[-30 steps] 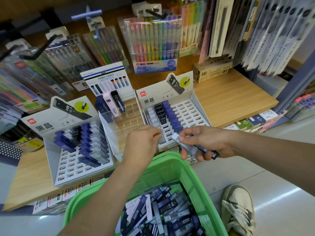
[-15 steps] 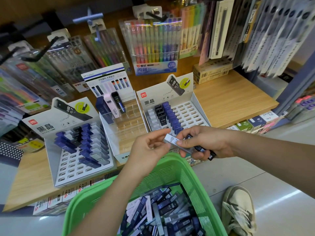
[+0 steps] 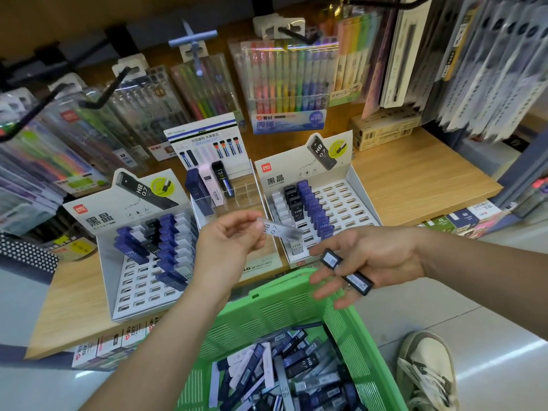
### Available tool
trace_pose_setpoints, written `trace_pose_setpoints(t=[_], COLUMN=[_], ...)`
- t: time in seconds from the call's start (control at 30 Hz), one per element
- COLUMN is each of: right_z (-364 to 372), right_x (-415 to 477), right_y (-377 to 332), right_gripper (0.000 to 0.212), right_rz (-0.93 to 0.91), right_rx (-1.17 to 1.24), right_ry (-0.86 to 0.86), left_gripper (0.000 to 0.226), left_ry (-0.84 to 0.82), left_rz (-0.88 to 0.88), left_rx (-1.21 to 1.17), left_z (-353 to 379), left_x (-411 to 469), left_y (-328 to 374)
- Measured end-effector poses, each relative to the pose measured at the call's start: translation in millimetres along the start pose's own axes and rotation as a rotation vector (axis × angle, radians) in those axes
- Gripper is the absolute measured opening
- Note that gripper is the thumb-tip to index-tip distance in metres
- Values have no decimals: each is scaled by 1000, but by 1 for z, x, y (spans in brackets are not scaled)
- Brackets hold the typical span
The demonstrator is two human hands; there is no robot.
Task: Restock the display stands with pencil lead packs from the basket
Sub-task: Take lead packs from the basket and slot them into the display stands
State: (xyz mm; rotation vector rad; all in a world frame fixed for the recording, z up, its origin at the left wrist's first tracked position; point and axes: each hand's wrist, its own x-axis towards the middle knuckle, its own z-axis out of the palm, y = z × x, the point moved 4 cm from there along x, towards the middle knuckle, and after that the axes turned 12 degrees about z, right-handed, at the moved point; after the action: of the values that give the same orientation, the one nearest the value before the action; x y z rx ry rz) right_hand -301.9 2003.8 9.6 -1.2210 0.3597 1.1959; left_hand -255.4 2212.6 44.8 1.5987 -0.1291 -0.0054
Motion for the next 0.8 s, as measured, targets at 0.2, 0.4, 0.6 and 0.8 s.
trace_pose_setpoints(t=[0.2, 0.4, 0.6, 0.8], right_z=[-27, -53, -67, -72], right_x=[-7, -9, -15, -22], right_y=[8, 4, -6, -15], right_gripper=[26, 14, 16, 13], right_rz=[15, -151, -283, -345], right_rx=[-112, 5, 82, 167], right_ry=[106, 317, 392, 402], left_gripper=[16, 15, 12, 6], left_ry=[-53, -138, -275, -387], left_rz=[217, 455, 535, 515], left_rx=[335, 751, 1084, 1235], left_z=[34, 82, 110, 118], left_x=[47, 95, 118, 123], left_y=[21, 21, 0, -10])
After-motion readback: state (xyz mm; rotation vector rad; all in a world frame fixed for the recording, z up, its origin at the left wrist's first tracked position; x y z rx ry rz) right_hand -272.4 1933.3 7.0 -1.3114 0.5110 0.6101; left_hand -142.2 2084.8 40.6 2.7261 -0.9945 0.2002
